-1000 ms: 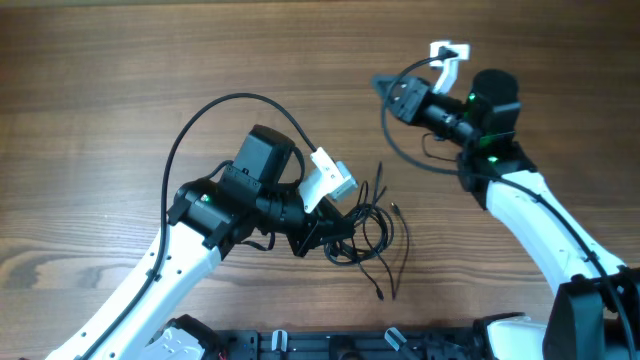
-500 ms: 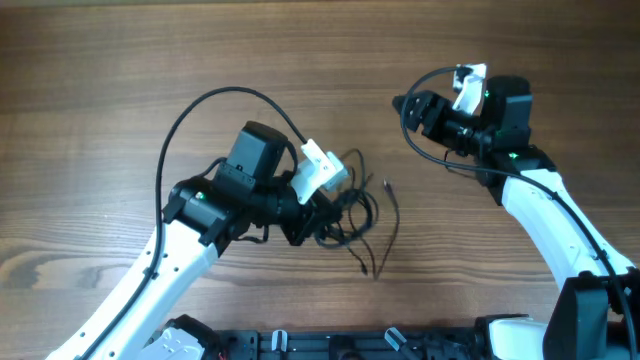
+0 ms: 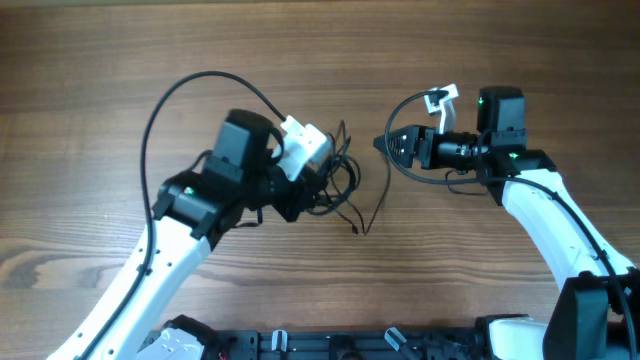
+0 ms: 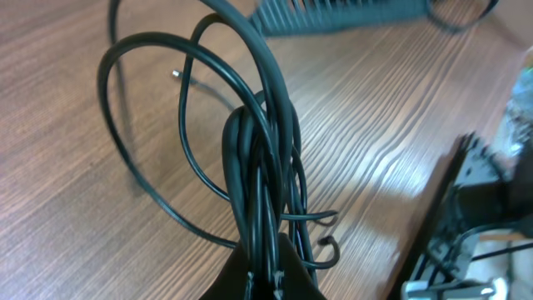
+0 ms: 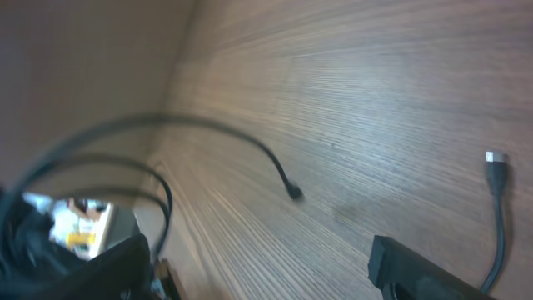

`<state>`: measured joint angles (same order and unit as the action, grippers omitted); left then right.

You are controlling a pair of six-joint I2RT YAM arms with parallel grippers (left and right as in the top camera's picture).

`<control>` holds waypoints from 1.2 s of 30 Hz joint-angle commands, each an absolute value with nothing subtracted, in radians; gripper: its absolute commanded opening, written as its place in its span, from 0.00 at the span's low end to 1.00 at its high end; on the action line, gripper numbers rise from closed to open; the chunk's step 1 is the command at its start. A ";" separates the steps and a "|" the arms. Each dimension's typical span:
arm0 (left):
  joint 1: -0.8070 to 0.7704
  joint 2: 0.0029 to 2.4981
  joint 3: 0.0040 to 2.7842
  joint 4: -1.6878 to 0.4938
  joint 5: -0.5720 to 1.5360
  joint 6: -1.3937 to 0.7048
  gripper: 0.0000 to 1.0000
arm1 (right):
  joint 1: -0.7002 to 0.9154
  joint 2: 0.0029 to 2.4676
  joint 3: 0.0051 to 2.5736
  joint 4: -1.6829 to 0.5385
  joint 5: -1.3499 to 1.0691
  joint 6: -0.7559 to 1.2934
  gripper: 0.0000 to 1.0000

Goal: Untangle cables

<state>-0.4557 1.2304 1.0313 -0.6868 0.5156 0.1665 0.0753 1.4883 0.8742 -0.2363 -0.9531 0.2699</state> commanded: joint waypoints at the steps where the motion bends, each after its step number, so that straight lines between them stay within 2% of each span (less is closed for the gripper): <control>1: -0.389 1.217 1.032 -0.671 0.706 0.150 0.04 | 0.081 1.500 0.876 -0.237 -1.080 0.102 0.88; 9: -0.352 1.218 1.032 -0.661 0.918 0.154 0.04 | 0.085 1.500 0.876 -0.138 -1.176 0.109 0.90; 23: -0.352 1.218 1.032 -0.661 0.945 0.149 0.04 | 0.200 1.500 0.876 -0.069 -1.167 0.178 0.90; 27: -0.352 1.217 1.032 -0.654 1.028 0.149 0.04 | 0.200 1.500 0.876 -0.050 -0.989 0.296 0.89; 32: -0.352 1.217 1.032 -0.630 1.170 0.149 0.05 | 0.199 1.500 0.876 -0.078 -0.555 0.455 0.89; 36: -0.352 1.217 1.032 -0.616 1.223 0.149 0.05 | 0.199 1.500 0.876 -0.093 -0.411 0.521 0.89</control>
<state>-0.3523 1.2304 1.0313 -0.6273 1.0752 0.1505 0.2024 1.4883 0.8738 -0.0807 -0.6842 0.4065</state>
